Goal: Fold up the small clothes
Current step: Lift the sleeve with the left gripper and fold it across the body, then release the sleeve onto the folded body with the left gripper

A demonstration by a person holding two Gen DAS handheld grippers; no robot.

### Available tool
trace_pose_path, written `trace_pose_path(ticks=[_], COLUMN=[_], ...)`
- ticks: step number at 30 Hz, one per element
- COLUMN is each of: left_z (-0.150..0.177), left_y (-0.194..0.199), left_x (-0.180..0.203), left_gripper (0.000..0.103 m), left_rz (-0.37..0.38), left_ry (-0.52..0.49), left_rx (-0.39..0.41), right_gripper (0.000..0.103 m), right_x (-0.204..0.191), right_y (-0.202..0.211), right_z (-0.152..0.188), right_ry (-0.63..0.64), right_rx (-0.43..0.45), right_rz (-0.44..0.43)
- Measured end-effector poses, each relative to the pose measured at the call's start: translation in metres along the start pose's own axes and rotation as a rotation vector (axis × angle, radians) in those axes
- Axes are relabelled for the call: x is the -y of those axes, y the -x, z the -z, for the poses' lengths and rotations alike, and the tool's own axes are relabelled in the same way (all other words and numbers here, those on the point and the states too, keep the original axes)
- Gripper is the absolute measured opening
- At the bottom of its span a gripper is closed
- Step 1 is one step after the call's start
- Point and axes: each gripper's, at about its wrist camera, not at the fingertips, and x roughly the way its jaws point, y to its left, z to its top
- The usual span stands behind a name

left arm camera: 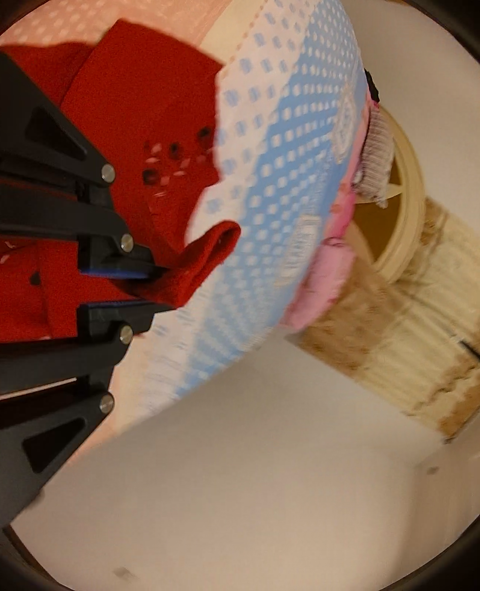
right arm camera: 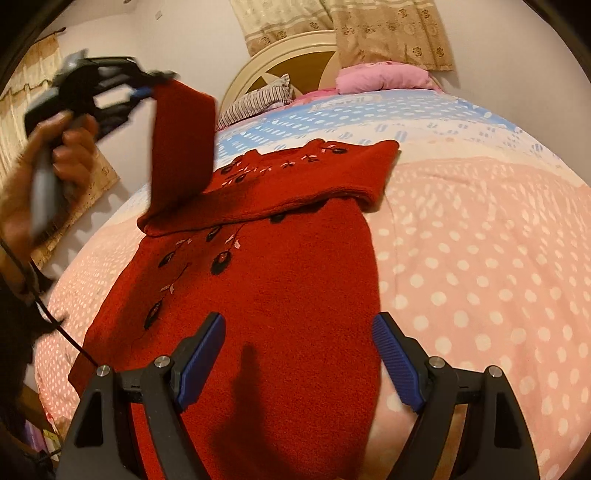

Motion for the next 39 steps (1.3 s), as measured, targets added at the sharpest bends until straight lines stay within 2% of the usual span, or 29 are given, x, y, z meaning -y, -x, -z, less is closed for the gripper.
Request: trace_pose_path(ticks=[6, 9, 10, 11, 12, 13, 14, 17, 21, 25, 29, 32, 34, 36, 37, 39], left_z=[0.042, 0.051, 0.053, 0.055, 0.055, 0.056, 0.055, 0.058, 0.055, 0.053, 0.053, 0.056, 0.055, 0.053, 0.053, 0.056], left_y=[-0.048, -0.040, -0.028, -0.017, -0.006, 0.010, 0.018, 0.051, 0.064, 0.058, 0.047, 0.034, 0.033, 0.035, 0.033, 0.037], left_x=[0.027, 0.038, 0.042, 0.043, 0.042, 0.036, 0.032, -0.005, -0.073, -0.125, -0.152, -0.159, -0.164, -0.174, -0.180, -0.190], left_gripper=[0.009, 0.015, 0.025, 0.041, 0.052, 0.071, 0.078, 0.079, 0.082, 0.082, 0.082, 0.082, 0.082, 0.083, 0.088, 0.089], left_rz=[-0.090, -0.097, -0.100, -0.103, -0.112, -0.139, -0.158, -0.264, -0.436, -0.522, -0.468, -0.454, -0.444, -0.467, -0.460, -0.420], left_ry=[-0.139, -0.234, -0.285, -0.326, -0.352, -0.379, -0.390, -0.440, -0.422, -0.329, -0.201, -0.173, -0.132, -0.090, -0.062, 0.005], left_rx=[-0.155, -0.184, -0.166, -0.144, -0.126, -0.093, -0.070, -0.032, -0.054, -0.118, -0.158, -0.207, -0.209, -0.200, -0.203, -0.199], right_gripper=[0.082, 0.082, 0.082, 0.082, 0.082, 0.082, 0.082, 0.082, 0.082, 0.082, 0.081, 0.072, 0.068, 0.064, 0.062, 0.058], right_x=[0.011, 0.016, 0.018, 0.020, 0.022, 0.022, 0.022, 0.021, 0.016, 0.001, -0.016, -0.024, -0.026, -0.028, -0.030, -0.035], right_y=[0.002, 0.003, 0.003, 0.004, 0.004, 0.004, 0.004, 0.007, 0.013, 0.014, -0.007, -0.041, -0.063, -0.082, -0.089, -0.100], right_z=[0.004, 0.004, 0.005, 0.005, 0.005, 0.006, 0.006, 0.007, 0.001, -0.028, -0.062, -0.081, -0.086, -0.087, -0.086, -0.086], right_ry=[-0.049, -0.074, -0.085, -0.091, -0.098, -0.099, -0.099, -0.095, -0.073, -0.051, -0.061, -0.084, -0.101, -0.104, -0.105, -0.097], right_rx=[0.028, 0.036, 0.041, 0.044, 0.048, 0.050, 0.051, 0.056, 0.048, 0.022, -0.023, -0.100, -0.147, -0.182, -0.196, -0.222], right_rz=[-0.054, -0.084, -0.098, -0.107, -0.118, -0.122, -0.124, -0.120, -0.066, -0.070, -0.130, -0.140, -0.115, -0.102, -0.103, -0.098])
